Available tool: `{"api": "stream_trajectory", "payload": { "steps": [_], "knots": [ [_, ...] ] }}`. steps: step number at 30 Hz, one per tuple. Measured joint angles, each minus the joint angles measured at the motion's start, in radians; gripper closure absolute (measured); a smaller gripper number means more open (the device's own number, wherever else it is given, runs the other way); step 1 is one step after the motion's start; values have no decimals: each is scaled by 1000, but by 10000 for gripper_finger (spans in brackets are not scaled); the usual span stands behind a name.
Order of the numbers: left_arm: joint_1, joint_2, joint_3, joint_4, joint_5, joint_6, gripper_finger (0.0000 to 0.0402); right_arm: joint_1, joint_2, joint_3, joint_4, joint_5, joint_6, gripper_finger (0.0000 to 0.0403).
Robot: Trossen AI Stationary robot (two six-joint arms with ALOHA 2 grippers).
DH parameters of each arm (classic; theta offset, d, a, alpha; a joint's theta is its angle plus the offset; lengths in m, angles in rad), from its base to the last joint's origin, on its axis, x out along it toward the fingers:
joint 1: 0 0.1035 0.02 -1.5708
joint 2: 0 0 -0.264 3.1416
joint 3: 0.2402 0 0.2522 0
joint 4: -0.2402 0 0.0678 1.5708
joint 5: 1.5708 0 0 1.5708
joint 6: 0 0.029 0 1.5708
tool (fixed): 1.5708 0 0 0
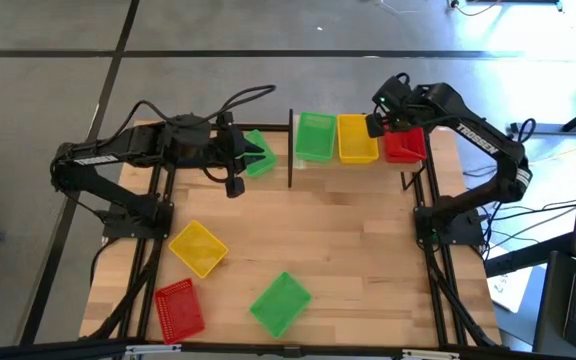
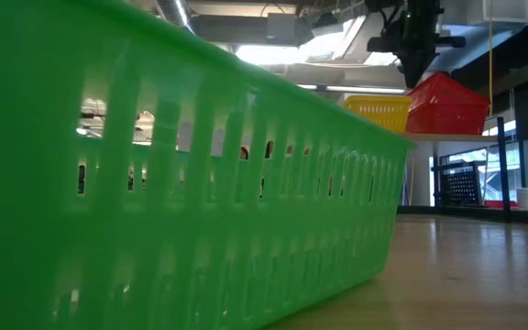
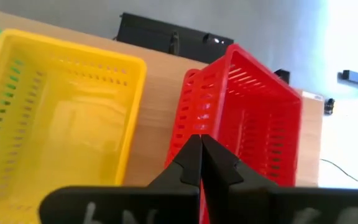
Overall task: Stack baskets on shelf by color
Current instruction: Stack the top red bin on the red bin on the shelf
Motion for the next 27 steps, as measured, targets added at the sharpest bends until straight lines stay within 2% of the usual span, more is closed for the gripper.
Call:
{"api": "stream_trajectory", "payload": {
  "steps": [8, 27],
  "knots": [
    [0, 0, 0, -7, 0, -1, 347, 1, -47, 0, 32, 3, -14, 403],
    [0, 0, 0, -8, -1, -4, 347, -58, 5, -1, 10, -29, -110, 403]
  ]
}}
